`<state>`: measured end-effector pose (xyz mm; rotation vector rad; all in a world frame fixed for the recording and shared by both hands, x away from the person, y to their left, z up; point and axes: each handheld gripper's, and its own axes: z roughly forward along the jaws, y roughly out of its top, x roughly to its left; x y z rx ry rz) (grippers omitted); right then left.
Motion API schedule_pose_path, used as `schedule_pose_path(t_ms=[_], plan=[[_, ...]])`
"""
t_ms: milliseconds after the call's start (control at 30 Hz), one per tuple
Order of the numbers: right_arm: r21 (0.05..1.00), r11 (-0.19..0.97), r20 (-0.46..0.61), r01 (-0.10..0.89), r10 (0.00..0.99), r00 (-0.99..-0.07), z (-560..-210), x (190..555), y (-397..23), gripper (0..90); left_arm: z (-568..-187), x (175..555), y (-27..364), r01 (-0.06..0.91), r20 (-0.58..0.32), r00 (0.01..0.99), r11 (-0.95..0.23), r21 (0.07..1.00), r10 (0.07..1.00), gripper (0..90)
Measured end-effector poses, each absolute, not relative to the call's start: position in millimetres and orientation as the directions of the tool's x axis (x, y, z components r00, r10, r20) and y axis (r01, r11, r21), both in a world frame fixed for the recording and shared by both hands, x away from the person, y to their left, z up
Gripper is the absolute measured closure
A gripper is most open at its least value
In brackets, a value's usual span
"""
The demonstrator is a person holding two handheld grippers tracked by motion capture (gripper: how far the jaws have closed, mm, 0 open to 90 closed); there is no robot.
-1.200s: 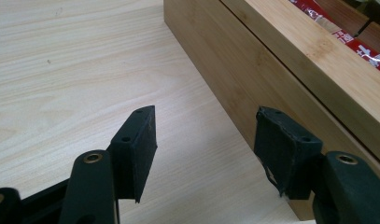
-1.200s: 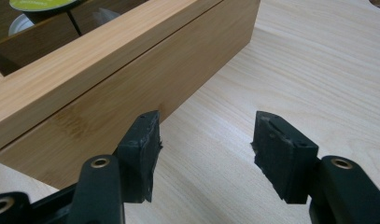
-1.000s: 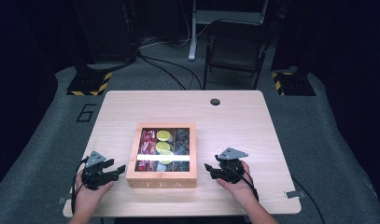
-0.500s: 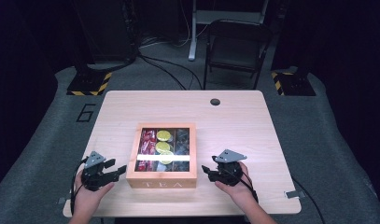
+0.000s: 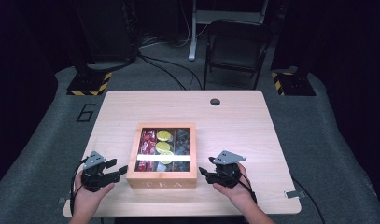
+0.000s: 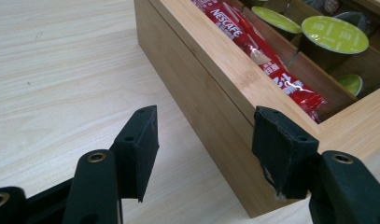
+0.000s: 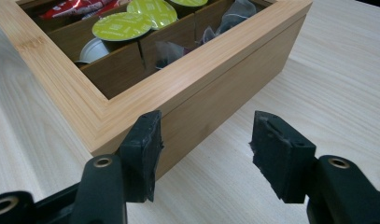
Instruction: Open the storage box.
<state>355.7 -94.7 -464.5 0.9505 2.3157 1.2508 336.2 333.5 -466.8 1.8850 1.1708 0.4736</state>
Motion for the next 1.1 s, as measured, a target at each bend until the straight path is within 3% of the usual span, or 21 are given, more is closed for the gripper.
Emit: schedule_pose_path(t_ms=[667, 1100], plan=[[0.844, 0.396, 0.010, 0.362, 0.662, -0.749, -457.7, 348.0, -84.7, 41.0, -455.6, 326.8, 331.2, 0.513, -0.110, 0.514, -0.201, 0.834, 0.851, 40.2], [0.849, 0.387, 0.037, 0.359, 0.634, -0.772, -456.6, 345.2, -78.7, 36.2, -457.9, 324.9, 319.8, 0.498, -0.117, 0.582, -0.239, 0.834, 0.805, 28.2]])
